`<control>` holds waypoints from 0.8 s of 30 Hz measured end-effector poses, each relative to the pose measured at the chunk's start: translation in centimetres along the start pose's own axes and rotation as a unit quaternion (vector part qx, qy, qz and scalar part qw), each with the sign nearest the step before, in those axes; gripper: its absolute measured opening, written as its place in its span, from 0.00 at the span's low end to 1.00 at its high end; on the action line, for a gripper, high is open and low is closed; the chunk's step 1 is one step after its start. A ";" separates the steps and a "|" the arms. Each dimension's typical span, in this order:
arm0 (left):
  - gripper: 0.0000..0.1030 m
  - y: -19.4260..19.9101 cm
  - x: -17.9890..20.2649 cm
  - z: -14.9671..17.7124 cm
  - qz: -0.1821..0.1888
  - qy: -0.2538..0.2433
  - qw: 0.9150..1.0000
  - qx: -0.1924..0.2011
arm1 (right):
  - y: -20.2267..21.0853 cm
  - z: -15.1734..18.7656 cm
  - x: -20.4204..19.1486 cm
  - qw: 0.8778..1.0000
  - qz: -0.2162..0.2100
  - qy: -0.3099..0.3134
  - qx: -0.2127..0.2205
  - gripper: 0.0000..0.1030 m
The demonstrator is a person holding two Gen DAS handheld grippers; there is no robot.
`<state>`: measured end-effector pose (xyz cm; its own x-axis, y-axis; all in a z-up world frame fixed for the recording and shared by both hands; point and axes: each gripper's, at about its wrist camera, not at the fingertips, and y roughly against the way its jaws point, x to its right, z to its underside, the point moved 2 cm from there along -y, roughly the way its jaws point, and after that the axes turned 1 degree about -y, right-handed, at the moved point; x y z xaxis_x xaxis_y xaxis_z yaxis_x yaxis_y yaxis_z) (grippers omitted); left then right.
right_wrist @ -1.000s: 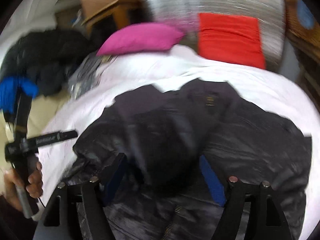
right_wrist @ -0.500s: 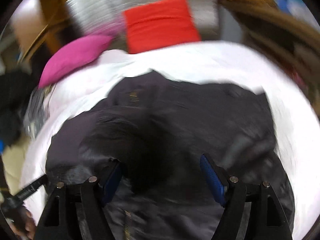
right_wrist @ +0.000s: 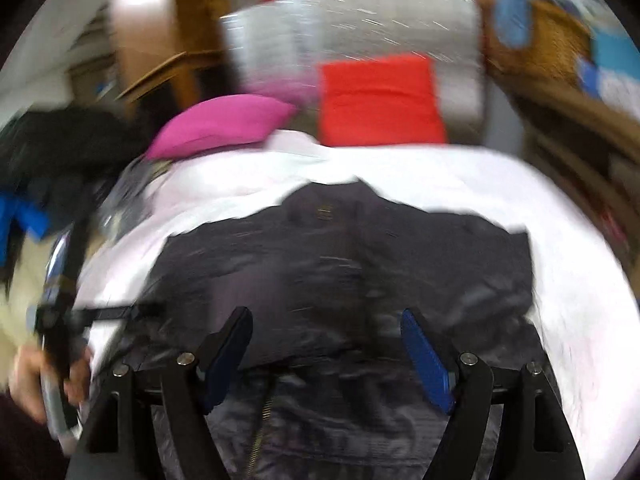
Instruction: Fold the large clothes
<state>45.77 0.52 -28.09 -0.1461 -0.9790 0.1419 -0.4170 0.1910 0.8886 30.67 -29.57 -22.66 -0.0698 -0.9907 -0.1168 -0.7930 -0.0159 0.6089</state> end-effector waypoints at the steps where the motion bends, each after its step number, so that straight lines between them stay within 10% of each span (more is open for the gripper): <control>1: 0.72 0.2 -0.3 -0.1 0.001 0.003 1.000 0.001 | 0.1 0.1 -1.2 1.000 -0.010 0.025 0.006 0.77; 8: 0.72 2.0 -2.4 -0.7 -0.020 0.019 0.999 0.033 | -4.7 1.0 -6.9 0.995 -0.024 0.098 -0.027 0.77; 15: 0.72 2.2 -3.3 -0.6 -0.023 0.025 0.999 0.034 | -10.1 2.1 -7.8 0.985 0.100 0.121 -0.075 0.75; 19: 0.72 2.3 -3.4 -0.7 -0.022 0.027 0.999 0.035 | -8.5 0.7 -4.9 0.992 0.085 0.069 -0.068 0.38; 24: 0.72 2.5 -2.4 -0.3 -0.021 0.008 0.999 0.044 | -6.0 -0.9 -0.3 0.997 0.053 -0.007 -0.059 0.35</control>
<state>45.33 3.30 -26.09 -0.1127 -0.9872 0.1126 -0.4997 0.1542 0.8523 36.03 -29.27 -25.58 -0.1574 -0.9859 -0.0572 -0.7042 0.0714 0.7064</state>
